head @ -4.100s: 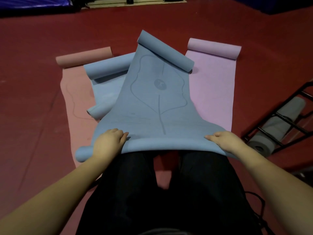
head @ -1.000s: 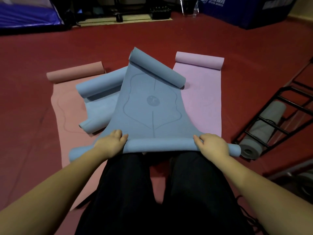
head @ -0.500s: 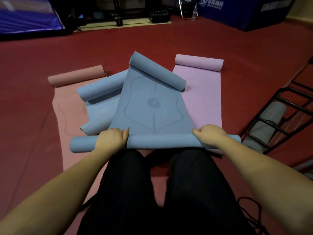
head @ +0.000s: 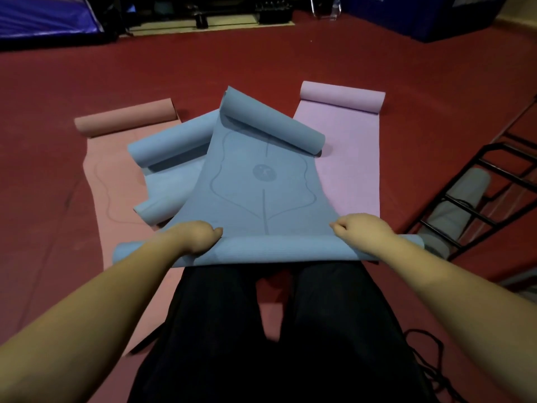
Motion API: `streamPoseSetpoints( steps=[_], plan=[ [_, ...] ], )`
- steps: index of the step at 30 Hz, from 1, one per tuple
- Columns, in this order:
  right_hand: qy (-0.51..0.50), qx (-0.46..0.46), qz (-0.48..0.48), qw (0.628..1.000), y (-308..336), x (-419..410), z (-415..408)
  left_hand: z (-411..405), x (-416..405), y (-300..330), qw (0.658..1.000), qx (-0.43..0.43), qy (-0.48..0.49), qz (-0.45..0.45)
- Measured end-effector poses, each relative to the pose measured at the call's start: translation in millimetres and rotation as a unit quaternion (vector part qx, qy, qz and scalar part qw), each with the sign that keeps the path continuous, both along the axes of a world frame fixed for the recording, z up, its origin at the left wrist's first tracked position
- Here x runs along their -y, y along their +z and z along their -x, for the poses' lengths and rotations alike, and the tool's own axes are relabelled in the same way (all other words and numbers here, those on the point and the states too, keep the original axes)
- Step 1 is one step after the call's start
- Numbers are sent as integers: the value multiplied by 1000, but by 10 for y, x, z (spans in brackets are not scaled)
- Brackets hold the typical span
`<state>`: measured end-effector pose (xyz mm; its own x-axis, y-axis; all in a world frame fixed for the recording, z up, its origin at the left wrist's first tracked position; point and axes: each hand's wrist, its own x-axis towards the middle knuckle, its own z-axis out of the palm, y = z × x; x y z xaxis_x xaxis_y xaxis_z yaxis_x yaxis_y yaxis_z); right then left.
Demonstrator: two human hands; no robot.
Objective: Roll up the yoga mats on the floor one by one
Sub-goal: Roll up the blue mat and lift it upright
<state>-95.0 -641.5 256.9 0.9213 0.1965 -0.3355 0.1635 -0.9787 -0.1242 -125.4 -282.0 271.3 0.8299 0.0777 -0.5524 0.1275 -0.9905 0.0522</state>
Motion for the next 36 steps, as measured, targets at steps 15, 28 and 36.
streamPoseSetpoints(
  steps=[15,28,36],
  plan=[
    [-29,179,27,983,-240,-93,285,216,-84,-279,952,301,-8,55],
    [-57,-63,26,996,172,-111,-57,175,24,-156,958,282,-60,-6],
    [-43,-83,-20,995,19,-25,-10,5,51,-64,991,131,-38,-6]
  ],
)
